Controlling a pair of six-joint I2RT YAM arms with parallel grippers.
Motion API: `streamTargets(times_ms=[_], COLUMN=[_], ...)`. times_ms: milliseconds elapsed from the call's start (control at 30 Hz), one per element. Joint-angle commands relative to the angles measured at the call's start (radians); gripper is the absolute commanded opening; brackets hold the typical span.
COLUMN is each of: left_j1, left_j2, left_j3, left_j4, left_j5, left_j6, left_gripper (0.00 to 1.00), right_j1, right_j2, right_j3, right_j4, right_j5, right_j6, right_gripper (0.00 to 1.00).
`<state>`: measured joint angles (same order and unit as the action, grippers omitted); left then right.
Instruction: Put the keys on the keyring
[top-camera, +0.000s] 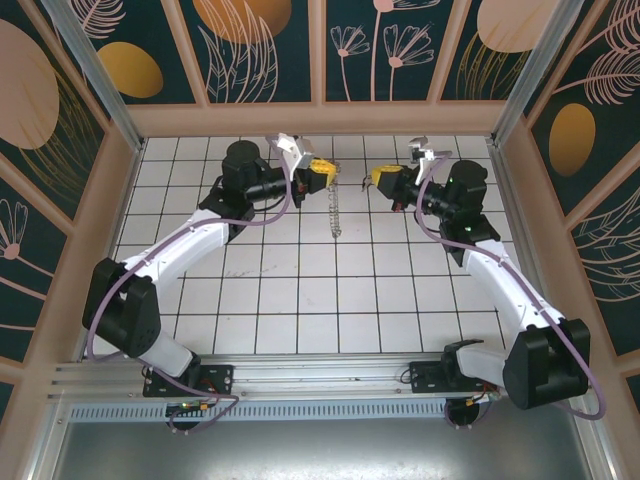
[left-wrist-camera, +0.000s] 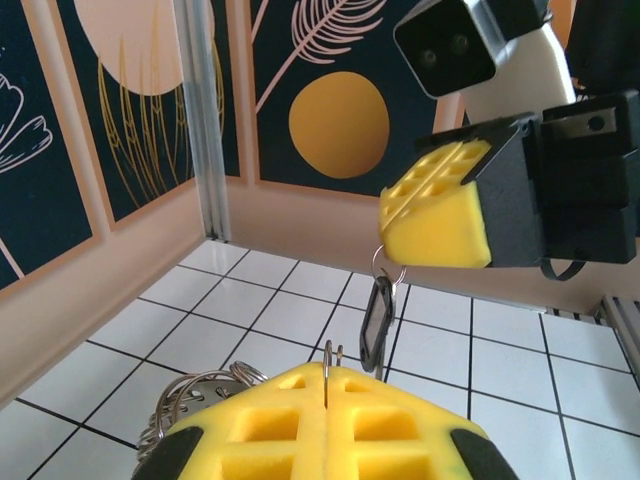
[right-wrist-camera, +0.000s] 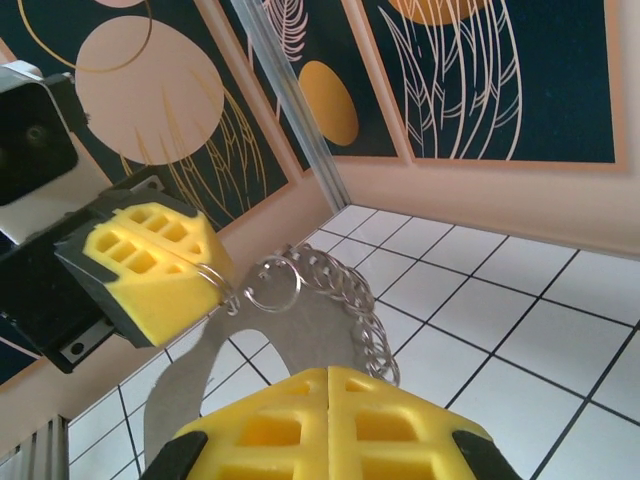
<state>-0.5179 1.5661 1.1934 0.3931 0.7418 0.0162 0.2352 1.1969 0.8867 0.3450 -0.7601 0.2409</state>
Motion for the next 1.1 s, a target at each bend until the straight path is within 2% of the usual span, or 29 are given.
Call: streamTargets(times_ms=[0,367,1067], left_j1=[-0.007,-0.027,-0.044], left_j2=[0.02,0.047,0.077], left_j3=[0.057,0.108,0.14], left_j4=[0.021,-0.051,-0.1], left_j5=[0.036,0.065,0.083], left_j6=[0.05,0.092,0.091], left_gripper=[0.0,0.0,0.0], right_j1=[-0.007,0.006,0.1], right_j2=[0.003,-0.02,0.007], right_j3=[0.034,0.018,0.065], right_j4=[0.062,0.09,0.049], right_j5=[-0.032,-0.041,-0.009], right_j6=[-0.036,-0.015,-0.061], right_gripper=[0.0,0.0,0.0])
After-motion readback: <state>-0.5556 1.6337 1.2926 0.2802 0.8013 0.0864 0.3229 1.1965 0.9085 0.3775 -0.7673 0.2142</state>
